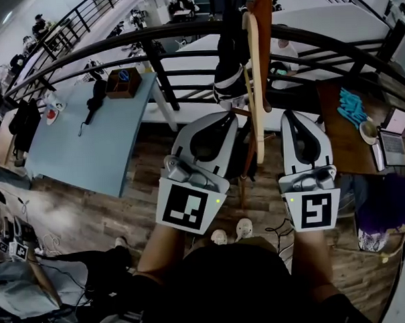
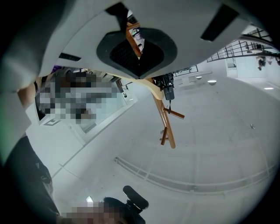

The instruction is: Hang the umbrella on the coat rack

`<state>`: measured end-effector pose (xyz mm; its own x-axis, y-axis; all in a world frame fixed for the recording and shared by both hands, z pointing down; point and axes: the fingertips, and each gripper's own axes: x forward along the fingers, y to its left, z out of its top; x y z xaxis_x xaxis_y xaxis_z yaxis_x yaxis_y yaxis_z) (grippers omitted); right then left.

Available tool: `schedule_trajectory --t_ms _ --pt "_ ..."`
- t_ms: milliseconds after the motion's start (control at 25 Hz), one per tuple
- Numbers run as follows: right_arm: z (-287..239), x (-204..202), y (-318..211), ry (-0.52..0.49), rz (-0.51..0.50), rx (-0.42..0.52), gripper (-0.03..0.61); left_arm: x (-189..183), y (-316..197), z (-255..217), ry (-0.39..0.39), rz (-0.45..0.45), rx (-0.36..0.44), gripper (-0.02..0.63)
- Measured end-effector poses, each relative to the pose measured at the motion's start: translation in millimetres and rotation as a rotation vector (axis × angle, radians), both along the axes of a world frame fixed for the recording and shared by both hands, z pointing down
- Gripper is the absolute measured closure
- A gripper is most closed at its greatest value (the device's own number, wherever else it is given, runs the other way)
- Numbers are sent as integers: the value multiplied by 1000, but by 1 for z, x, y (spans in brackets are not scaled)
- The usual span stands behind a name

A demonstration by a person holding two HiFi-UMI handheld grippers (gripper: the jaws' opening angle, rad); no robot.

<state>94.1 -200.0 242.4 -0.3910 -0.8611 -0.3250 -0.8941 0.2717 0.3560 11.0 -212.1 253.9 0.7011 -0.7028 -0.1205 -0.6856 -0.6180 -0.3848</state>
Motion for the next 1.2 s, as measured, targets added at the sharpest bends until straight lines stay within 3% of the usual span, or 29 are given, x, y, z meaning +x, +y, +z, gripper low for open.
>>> schedule_trajectory --t_ms 1200 --pt "-7 -20 37 48 -72 64 551 8 20 -9 -13 -9 112 603"
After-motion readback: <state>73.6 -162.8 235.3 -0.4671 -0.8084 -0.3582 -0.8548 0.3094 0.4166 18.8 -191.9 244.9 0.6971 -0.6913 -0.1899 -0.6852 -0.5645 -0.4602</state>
